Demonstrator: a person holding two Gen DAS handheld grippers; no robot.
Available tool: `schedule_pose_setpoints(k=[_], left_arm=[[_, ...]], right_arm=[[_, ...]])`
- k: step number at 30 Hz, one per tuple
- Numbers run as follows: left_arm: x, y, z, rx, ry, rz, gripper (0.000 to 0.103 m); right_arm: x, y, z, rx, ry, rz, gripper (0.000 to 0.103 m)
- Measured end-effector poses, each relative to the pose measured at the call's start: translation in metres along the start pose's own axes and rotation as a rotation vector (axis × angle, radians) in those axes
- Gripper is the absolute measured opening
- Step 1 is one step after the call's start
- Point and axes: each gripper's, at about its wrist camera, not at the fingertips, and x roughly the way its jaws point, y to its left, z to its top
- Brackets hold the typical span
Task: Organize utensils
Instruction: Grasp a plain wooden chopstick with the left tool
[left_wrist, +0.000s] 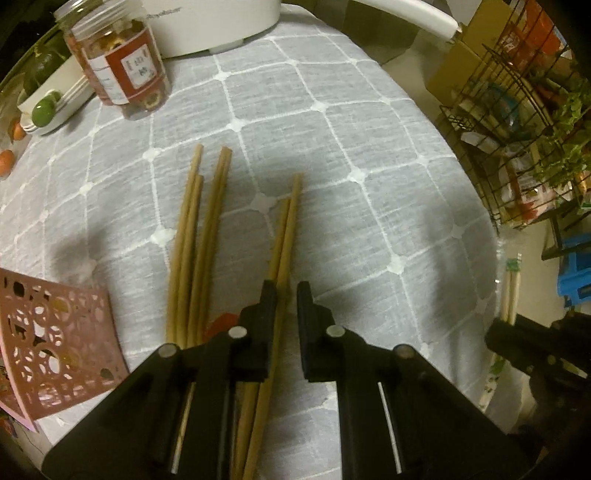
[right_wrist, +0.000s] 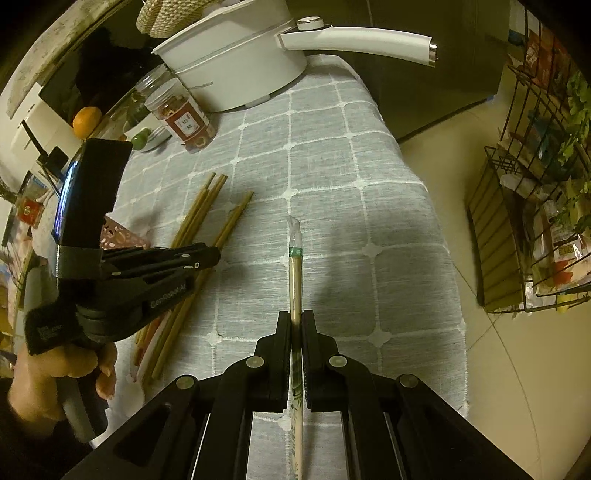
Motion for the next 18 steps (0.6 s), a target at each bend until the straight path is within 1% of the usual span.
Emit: schedule_pose_setpoints(k=[5,7,13,17,18], left_arm=[[0.004,-0.005,-0.002,0.031,0.027,0.013,0.012],[0.009,-0.005,-0.001,0.009,0.044,-0.011,0.012],[0.014,-0.007,0.006,-0.008,0.042,0.000,0.012],[0.015,-0.015,0.006,0.002,0.032,0.029,0.007],[0.013,-0.014,0.003,-0.008,0.023,0.021,0.007]], right_arm=[[0.002,0.000,0.001,0.002,0.005,-0.001,0.005],[0.002,0.000,0.001,0.002,0.008,0.000,0.005],[0.004,-0.001,0.001,0.005,0.010,-0.003,0.005],[0.004,-0.002,0.002,0.011,0.009,-0.003,0.005],[0.004,-0.001,0.003,0.011,0.006,-0.002,0.005]])
